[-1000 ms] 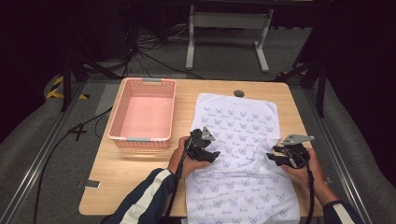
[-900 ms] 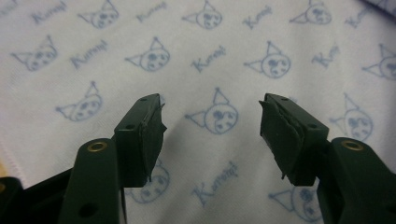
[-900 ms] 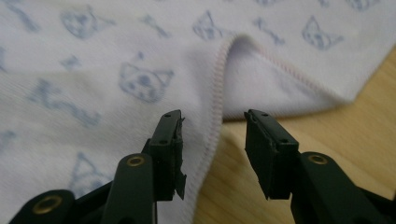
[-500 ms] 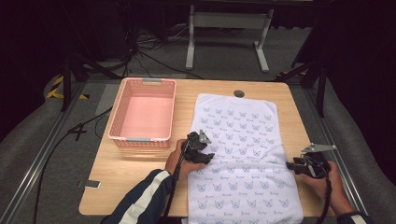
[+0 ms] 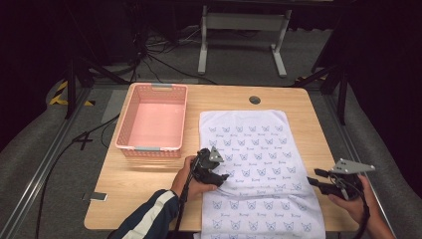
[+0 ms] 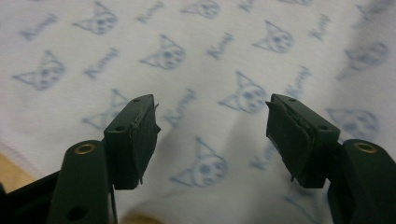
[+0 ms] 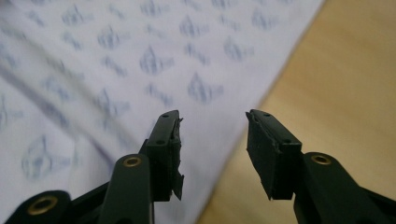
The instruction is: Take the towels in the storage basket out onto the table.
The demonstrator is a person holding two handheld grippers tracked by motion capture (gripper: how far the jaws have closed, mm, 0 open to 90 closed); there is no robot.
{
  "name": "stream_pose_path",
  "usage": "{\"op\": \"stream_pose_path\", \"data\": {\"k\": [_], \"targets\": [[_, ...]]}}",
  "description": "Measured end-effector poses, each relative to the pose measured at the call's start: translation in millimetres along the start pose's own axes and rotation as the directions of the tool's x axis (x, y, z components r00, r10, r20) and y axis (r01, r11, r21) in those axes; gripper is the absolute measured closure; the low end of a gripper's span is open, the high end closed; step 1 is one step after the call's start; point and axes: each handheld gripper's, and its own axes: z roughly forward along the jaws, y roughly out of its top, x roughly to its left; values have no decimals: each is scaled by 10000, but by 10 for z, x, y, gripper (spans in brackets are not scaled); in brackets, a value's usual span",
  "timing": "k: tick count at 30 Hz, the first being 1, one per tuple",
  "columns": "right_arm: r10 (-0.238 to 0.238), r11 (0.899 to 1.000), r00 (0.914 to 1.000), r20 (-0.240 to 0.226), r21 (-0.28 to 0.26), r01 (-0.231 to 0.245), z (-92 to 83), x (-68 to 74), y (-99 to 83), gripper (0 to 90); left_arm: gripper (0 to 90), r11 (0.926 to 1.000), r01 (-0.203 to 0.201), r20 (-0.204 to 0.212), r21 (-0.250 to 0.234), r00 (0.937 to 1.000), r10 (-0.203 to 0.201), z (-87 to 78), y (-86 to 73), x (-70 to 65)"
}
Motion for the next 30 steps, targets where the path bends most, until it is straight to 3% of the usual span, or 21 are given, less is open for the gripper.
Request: {"op": "stream_pose_path", "data": {"k": [3, 4, 5, 7, 8, 9, 10, 11, 13, 16, 18, 20, 25, 30], "targets": [[-741, 9972, 9973, 11, 71, 741, 320, -88, 340, 570, 322, 10000, 7, -271, 56, 9996, -6, 63, 25, 77], [-741, 9972, 9973, 11, 71, 741, 320, -88, 340, 570, 322, 10000, 7, -271, 56, 9996, -6, 63, 25, 77], [-827, 9965, 9964, -168, 78, 828, 582, -178, 499, 602, 324, 9998, 156, -463, 109, 9988, -151, 84, 34, 104], [-611, 9980, 9965, -576, 134, 620, 783, -250, 585, 644, 339, 10000, 64, -791, 23, 9968, -62, 145, 45, 150], [-804, 9963, 9953, -540, 246, 818, 879, -265, 615, 648, 342, 9999, 88, -902, 116, 9959, -77, 171, 44, 167], [-804, 9963, 9953, -540, 246, 818, 879, -265, 615, 648, 346, 9999, 88, -902, 116, 9959, -77, 171, 44, 167], [-897, 9955, 9945, -536, 267, 912, 959, -279, 631, 676, 346, 9995, 309, -579, 38, 9979, -307, 197, 39, 209], [-769, 9961, 9952, -606, 389, 793, 1039, -305, 640, 679, 353, 9989, 446, -520, -134, 9976, -453, 210, 37, 229], [-818, 9924, 9948, -612, 869, 870, 1143, -322, 605, 673, 365, 9993, 344, -593, -142, 9976, -352, 223, 46, 229], [-822, 9907, 9943, -681, 1032, 890, 1163, -324, 550, 675, 366, 9993, 354, -584, -117, 9976, -360, 214, 37, 227], [-485, 9917, 9944, -941, 1141, 592, 1104, -348, 495, 673, 367, 9996, 292, -525, -46, 9982, -294, 205, 35, 220], [-469, 9904, 9925, -1127, 1240, 608, 1042, -337, 448, 673, 366, 9998, 192, -424, -33, 9989, -193, 199, 29, 213], [-365, 9891, 9930, -1121, 1375, 519, 839, -245, 279, 669, 368, 9992, -229, 58, 327, 9997, 228, 148, 19, 147], [-367, 9870, 9943, -1005, 1519, 518, 665, -91, 144, 666, 408, 9969, -532, 217, 581, 9984, 520, 79, -29, 4]]}}
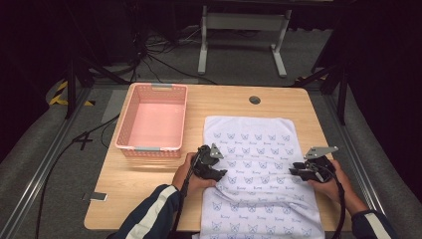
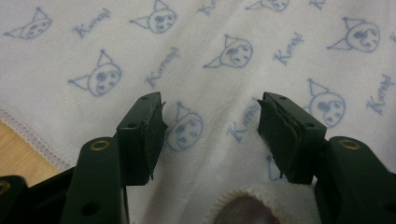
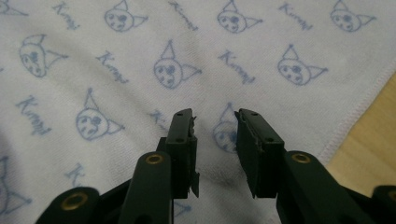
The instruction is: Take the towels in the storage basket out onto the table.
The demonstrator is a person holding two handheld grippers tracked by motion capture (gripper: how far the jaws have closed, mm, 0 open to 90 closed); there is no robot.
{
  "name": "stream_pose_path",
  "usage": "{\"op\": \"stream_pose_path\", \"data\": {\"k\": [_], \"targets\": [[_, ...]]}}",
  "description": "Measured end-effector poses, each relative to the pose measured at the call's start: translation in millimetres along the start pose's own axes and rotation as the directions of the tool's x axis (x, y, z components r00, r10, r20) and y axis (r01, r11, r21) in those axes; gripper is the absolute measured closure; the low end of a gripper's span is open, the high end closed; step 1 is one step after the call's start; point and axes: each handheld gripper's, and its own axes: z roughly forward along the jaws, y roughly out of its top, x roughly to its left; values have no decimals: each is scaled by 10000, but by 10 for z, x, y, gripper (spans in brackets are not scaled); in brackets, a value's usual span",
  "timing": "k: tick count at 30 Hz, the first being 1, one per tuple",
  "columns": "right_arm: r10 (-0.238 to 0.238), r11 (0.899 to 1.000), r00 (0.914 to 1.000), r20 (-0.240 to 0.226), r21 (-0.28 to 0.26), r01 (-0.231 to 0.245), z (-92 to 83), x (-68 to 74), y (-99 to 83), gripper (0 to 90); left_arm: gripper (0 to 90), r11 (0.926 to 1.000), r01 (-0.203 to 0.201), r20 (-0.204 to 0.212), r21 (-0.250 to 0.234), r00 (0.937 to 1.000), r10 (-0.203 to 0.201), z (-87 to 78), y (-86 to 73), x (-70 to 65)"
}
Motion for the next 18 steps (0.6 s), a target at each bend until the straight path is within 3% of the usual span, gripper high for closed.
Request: {"op": "stream_pose_path", "data": {"k": [8, 11, 14, 17, 18], "targets": [[-349, 9991, 9987, -371, 216, 357, -162, 223, -169, 643, 404, 9984, -536, 618, 199, 9967, 523, -95, -93, -179], [-526, 9976, 9967, -625, 423, 553, -206, 280, -199, 614, 384, 9981, -546, 914, 271, 9945, 519, -110, -92, -204], [-648, 9955, 9953, -715, 646, 694, -234, 288, -171, 558, 339, 9992, -391, 825, -49, 9958, 394, -108, -41, -164], [-540, 9984, 9982, -261, 139, 544, -245, 180, -67, 514, 289, 9995, 1, 33, -315, 10000, 0, -95, 67, -63], [-453, 9989, 9990, -36, -143, 452, -223, 102, -11, 506, 276, 9993, 34, -38, -373, 10000, -36, -84, 92, -30]]}}
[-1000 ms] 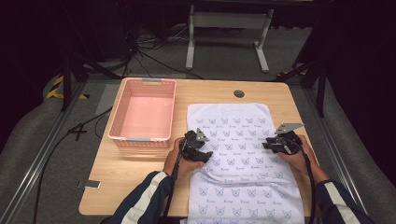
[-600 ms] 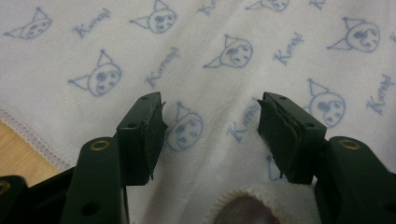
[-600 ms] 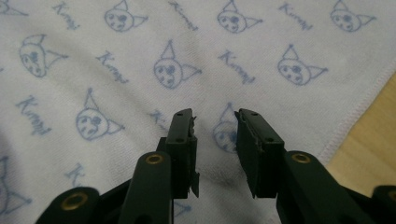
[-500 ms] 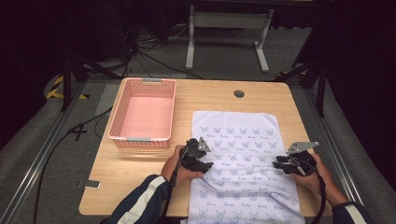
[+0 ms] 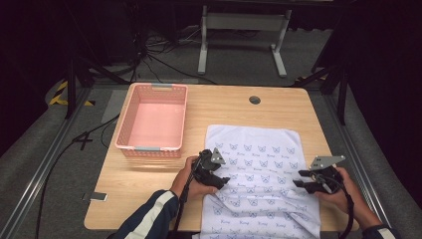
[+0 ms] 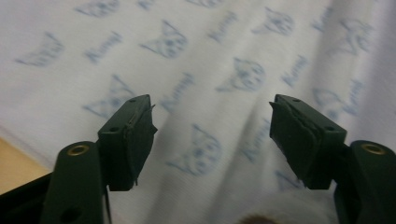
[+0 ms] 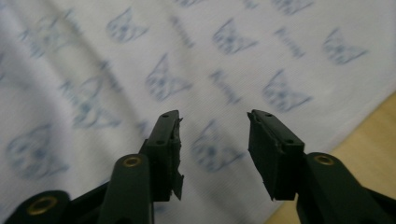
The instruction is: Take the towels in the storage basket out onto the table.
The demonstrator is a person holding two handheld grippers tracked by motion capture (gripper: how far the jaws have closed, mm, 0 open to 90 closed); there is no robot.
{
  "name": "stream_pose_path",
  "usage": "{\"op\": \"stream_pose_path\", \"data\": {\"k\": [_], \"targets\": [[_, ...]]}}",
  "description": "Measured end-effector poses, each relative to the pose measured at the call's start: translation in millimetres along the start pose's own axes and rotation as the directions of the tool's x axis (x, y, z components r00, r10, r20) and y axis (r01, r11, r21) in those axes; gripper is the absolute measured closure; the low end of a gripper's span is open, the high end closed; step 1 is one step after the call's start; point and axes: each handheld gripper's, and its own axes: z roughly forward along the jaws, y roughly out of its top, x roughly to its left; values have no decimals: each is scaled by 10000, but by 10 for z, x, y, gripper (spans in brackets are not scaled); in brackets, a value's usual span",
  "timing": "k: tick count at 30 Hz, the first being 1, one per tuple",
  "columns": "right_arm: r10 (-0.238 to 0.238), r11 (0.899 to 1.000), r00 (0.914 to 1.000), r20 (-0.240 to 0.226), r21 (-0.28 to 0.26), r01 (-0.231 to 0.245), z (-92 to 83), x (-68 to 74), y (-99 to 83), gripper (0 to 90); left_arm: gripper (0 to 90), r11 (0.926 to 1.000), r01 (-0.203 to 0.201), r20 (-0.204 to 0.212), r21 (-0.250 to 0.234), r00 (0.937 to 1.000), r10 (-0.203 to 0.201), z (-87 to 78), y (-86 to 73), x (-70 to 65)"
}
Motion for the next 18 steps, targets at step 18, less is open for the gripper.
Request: {"op": "stream_pose_path", "data": {"k": [18], "targets": [[1026, 9942, 9946, 127, -326, -1022, 402, -496, 132, 576, 328, 9967, 561, -65, 593, 9984, -558, 205, 84, 295]]}}
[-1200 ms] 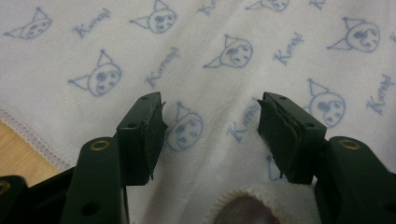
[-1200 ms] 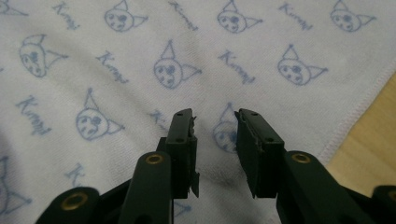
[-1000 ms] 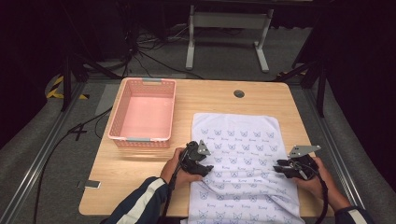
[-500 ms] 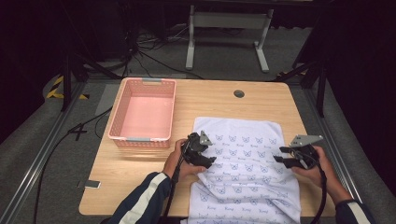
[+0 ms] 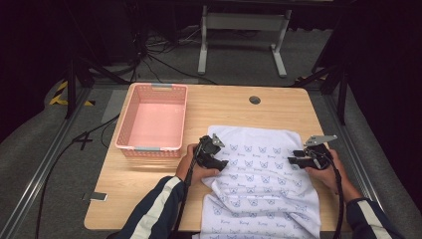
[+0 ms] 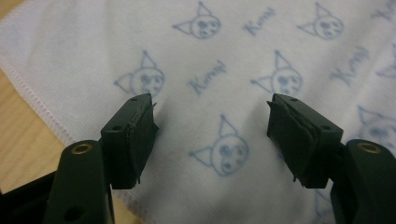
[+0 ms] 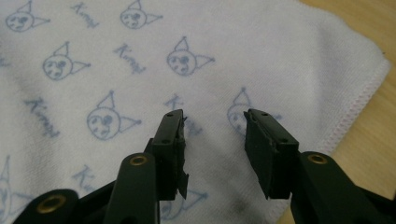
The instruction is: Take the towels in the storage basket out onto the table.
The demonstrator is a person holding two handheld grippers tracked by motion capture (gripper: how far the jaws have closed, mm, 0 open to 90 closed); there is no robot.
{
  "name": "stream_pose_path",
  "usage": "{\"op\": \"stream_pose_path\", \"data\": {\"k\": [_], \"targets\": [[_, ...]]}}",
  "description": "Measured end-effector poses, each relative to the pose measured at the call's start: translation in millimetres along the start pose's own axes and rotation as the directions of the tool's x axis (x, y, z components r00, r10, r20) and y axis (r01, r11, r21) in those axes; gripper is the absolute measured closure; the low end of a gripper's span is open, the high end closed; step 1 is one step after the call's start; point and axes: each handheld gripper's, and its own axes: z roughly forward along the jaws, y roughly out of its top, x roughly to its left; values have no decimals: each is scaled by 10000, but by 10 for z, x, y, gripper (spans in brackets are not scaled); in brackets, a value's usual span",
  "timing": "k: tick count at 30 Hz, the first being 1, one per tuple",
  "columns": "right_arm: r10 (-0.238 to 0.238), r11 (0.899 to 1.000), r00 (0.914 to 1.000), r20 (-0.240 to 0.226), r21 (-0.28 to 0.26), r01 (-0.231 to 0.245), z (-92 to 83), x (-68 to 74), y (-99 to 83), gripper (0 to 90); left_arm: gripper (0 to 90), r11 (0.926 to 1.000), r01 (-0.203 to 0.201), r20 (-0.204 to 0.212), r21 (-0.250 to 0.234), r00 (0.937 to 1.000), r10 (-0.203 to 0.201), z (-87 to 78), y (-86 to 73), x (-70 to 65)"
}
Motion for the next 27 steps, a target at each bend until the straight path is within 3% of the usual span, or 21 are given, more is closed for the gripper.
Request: {"op": "stream_pose_path", "data": {"k": [3, 4, 6, 8, 10, 12, 13, 15, 16, 17, 18, 22, 25, 27], "targets": [[-194, 9984, 9996, -203, 521, 204, -101, 53, -55, 575, 371, 9999, -153, 560, 56, 9983, 149, -42, -16, -56], [-319, 9974, 9993, -213, 633, 332, -119, 53, -57, 564, 375, 9997, -223, 352, 90, 9991, 220, -47, -10, -59], [-417, 9975, 9988, 251, 587, 402, -158, 41, -34, 515, 339, 9999, -3, -222, -103, 9998, 0, -41, 16, -21], [51, 9999, 9981, 606, 157, -61, -185, -32, 33, 475, 284, 9972, 622, -563, -415, 9963, -645, -24, 65, 77], [328, 9993, 9921, 1208, -224, -303, -183, -126, 113, 463, 264, 9932, 959, -1156, -655, 9879, -1030, 2, 128, 180], [630, 9974, 9875, 1446, -450, -571, -141, -231, 186, 433, 249, 9899, 1242, -1677, -681, 9767, -1341, 58, 192, 273], [767, 9964, 9833, 1649, -477, -697, -108, -286, 216, 419, 248, 9899, 1242, -1677, -681, 9767, -1341, 58, 192, 273], [866, 9956, 9789, 1852, -502, -786, -60, -348, 246, 417, 241, 9865, 1569, -2235, -470, 9609, -1634, 158, 260, 381], [1020, 9944, 9732, 2062, -498, -937, -1, -418, 266, 411, 231, 9865, 1569, -2235, -470, 9609, -1634, 158, 260, 381], [1020, 9944, 9732, 2062, -498, -937, -1, -418, 266, 411, 231, 9842, 1715, -2227, -450, 9586, -1772, 204, 276, 444], [1368, 9906, 9732, 1847, -301, -1335, 110, -500, 276, 366, 193, 9784, 2000, -2058, -521, 9566, -2065, 237, 276, 513], [1215, 9922, 9695, 2130, 27, -1249, 207, -529, 270, 367, 169, 9729, 2149, -1764, -858, 9578, -2271, 257, 250, 602], [1598, 9871, 9702, 1823, -196, -1589, 238, -572, 249, 356, 170, 9609, 2452, -1778, -1287, 9475, -2656, 271, 229, 637], [1827, 9832, 9715, 1510, -224, -1814, 235, -595, 238, 436, 198, 9625, 2430, -2065, -1206, 9422, -2638, 270, 230, 638]]}}
